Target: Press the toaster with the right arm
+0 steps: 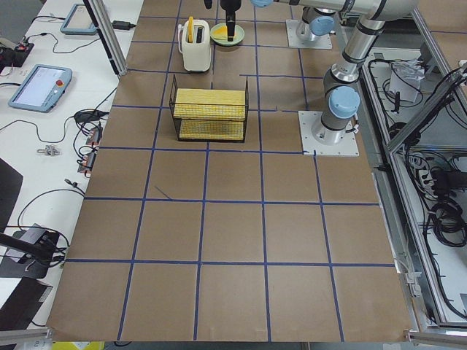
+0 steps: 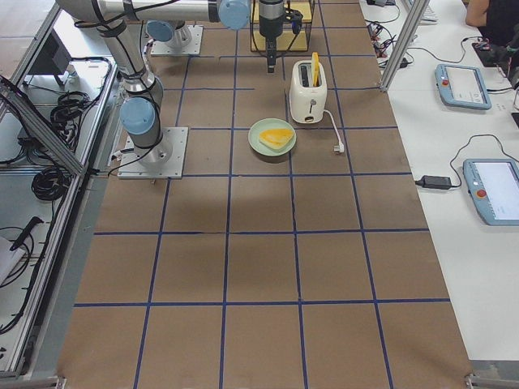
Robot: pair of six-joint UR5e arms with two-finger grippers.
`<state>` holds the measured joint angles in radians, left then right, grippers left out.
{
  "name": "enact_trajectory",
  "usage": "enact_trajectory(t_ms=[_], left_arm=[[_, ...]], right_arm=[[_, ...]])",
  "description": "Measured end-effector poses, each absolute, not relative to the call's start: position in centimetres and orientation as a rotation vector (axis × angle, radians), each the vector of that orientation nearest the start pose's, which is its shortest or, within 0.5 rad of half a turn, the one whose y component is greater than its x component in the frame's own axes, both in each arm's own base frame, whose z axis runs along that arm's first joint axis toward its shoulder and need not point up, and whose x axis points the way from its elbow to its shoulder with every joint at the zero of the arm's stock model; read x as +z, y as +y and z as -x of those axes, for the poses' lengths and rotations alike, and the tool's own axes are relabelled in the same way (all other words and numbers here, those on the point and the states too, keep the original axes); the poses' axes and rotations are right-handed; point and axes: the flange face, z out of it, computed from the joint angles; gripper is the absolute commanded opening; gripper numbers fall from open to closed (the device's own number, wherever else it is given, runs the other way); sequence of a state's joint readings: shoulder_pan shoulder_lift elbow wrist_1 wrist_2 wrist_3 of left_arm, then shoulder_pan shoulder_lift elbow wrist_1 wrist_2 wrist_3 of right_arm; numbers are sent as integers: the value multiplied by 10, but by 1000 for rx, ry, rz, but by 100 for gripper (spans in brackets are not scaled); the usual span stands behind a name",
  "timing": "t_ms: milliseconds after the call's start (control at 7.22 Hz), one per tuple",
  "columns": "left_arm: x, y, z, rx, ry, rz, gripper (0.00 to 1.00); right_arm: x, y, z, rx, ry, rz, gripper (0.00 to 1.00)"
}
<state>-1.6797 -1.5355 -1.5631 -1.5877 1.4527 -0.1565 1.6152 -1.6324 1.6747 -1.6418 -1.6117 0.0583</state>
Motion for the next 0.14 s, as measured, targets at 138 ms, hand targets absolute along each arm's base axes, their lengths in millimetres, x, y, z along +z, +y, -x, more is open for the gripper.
enact_trajectory(t_ms=[138], left_arm=[[508,-460,196,-17,3261,75,100]], right_arm=[[473,-462,-151,-47,3177,-36,100]])
